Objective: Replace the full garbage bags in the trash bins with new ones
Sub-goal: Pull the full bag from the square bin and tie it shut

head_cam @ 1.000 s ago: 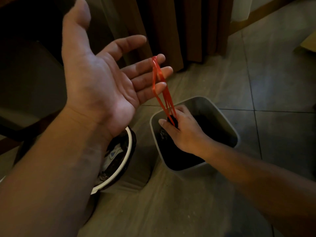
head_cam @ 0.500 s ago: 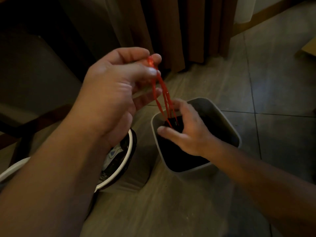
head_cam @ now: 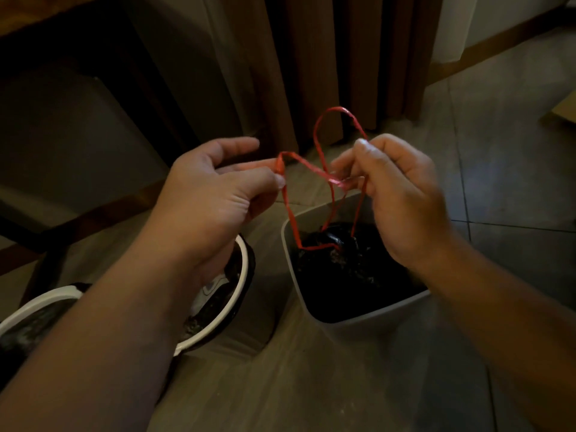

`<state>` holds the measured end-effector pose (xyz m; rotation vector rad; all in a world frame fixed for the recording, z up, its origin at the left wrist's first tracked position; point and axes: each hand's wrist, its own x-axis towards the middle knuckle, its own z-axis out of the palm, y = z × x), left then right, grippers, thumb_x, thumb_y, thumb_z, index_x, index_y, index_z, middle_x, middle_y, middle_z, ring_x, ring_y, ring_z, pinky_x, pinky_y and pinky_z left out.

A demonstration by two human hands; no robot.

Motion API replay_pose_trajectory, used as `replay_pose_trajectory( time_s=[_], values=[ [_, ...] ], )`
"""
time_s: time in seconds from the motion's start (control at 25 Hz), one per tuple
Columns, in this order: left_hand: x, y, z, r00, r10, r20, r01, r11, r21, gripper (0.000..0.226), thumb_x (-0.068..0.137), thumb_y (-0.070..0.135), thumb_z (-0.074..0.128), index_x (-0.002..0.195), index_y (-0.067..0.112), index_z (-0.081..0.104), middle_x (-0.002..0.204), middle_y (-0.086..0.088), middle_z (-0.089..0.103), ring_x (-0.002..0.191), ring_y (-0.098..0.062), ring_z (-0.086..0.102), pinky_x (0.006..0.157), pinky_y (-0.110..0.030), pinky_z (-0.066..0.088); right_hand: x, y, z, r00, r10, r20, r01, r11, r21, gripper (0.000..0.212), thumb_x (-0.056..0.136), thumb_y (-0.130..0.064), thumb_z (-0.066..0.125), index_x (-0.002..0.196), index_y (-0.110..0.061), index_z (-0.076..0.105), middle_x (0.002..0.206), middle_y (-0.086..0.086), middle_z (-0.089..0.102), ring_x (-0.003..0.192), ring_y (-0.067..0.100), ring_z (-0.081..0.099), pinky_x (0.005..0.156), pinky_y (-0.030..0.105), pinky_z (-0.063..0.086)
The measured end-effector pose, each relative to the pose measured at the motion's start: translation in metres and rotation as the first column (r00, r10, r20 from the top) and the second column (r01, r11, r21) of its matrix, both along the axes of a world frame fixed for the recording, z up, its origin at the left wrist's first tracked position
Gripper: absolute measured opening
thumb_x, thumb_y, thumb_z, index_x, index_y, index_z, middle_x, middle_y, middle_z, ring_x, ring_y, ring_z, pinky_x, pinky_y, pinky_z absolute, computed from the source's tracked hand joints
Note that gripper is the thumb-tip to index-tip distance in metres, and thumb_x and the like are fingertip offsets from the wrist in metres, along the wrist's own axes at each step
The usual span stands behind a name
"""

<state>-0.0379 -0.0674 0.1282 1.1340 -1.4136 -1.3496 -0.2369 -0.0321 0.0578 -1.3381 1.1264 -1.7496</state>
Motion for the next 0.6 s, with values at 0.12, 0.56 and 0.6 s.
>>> replay_pose_trajectory(
  time_s=[0.12, 0.56, 0.6],
  values=[
    [0.009, 0.001, -0.009, 0.987, -0.016, 0.159, 0.012, 1.0, 0.026, 0.021, 0.085, 0.002, 0.071, 0.084, 0.02, 0.082, 0.083, -0.001, 0.077, 0.078, -0.012, 0.071, 0.07, -0.026, 0.057, -0.008, 0.003, 0.008, 0.997, -0.002, 0.083, 0.002, 1.0, 0.001, 0.032, 0.102, -0.028, 0.051, 0.077, -0.034, 0.07, 0.101, 0.007, 0.072, 0.098, 0.022, 0.07, 0.087, 0.038, 0.057],
    [0.011, 0.021, -0.011, 0.898, -0.013, -0.439, 0.132, 0.962, 0.241, 0.014, 0.085, 0.036, 0.074, 0.075, 0.027, 0.07, 0.115, 0.004, 0.074, 0.12, -0.018, 0.069, 0.097, -0.04, 0.052, -0.031, 0.012, 0.021, 0.948, -0.076, 0.308, 0.047, 0.994, 0.1, 0.028, 0.093, -0.029, 0.065, 0.068, -0.023, 0.075, 0.097, 0.011, 0.078, 0.095, 0.026, 0.074, 0.081, 0.036, 0.053],
    [0.008, 0.023, -0.011, 0.879, -0.046, -0.475, 0.176, 0.956, 0.234, 0.018, 0.088, 0.039, 0.072, 0.075, 0.027, 0.072, 0.126, 0.001, 0.074, 0.126, -0.021, 0.067, 0.104, -0.043, 0.047, -0.03, 0.013, 0.021, 0.948, -0.079, 0.308, 0.046, 0.993, 0.112, 0.026, 0.091, -0.029, 0.067, 0.067, -0.023, 0.075, 0.099, 0.014, 0.077, 0.096, 0.025, 0.073, 0.082, 0.036, 0.053]
  ],
)
